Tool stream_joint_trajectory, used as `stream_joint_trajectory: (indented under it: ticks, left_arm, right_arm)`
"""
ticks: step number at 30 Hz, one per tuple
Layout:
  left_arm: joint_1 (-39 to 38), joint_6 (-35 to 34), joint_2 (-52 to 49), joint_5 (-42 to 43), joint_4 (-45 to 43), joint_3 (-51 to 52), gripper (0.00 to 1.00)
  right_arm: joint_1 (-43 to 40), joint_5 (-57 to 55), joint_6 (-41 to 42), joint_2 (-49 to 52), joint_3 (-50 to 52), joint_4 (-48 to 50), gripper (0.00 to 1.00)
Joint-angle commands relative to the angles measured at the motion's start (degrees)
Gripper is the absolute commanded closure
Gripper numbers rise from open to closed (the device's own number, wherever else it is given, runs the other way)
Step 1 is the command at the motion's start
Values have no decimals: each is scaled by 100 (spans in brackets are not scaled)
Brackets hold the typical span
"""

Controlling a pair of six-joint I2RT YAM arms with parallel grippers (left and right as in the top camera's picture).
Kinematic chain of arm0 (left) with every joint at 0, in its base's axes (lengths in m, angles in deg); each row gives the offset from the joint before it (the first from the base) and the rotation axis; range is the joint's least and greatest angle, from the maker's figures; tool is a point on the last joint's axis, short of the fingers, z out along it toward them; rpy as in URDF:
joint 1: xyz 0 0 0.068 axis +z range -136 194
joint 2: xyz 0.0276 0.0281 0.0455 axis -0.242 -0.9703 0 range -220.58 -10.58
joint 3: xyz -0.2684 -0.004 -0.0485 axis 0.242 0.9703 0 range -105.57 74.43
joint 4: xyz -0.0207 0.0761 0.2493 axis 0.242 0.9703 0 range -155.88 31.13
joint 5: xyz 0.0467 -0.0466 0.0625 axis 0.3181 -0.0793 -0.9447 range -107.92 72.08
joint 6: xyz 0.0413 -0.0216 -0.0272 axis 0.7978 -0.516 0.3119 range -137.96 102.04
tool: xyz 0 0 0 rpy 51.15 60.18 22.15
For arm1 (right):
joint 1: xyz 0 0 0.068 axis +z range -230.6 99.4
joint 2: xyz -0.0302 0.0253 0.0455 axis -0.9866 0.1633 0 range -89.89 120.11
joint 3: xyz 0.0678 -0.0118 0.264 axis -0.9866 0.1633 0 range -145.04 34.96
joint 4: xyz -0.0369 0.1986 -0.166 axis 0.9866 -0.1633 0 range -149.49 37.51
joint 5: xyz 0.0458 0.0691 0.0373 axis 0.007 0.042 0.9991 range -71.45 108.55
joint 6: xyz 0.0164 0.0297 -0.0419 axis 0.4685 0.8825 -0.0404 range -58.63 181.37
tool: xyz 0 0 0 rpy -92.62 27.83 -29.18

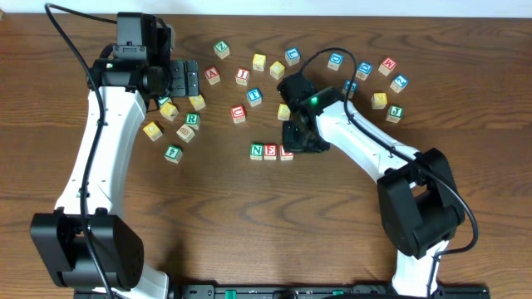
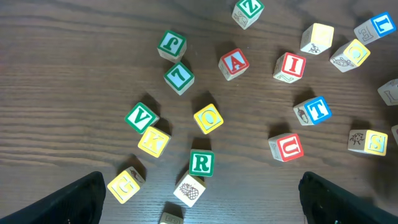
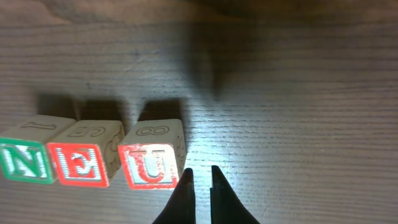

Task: Spell out NEURIPS
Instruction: 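Push the U block with the right gripper flush against the E block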

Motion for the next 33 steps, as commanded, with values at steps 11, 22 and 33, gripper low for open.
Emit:
stream_joint_trajectory:
  ticks: [11,22,33]
  left_arm:
    - [13,-7,131,-50,24,-131,2]
    - [13,-7,131,-50,24,-131,2]
    - [13,-7,131,-50,24,-131,2]
  right_arm:
    - [-4,166,-63,352,79,142,97]
    - [20,254,-153,352,79,201,98]
    - [24,452,-214,352,79,264,98]
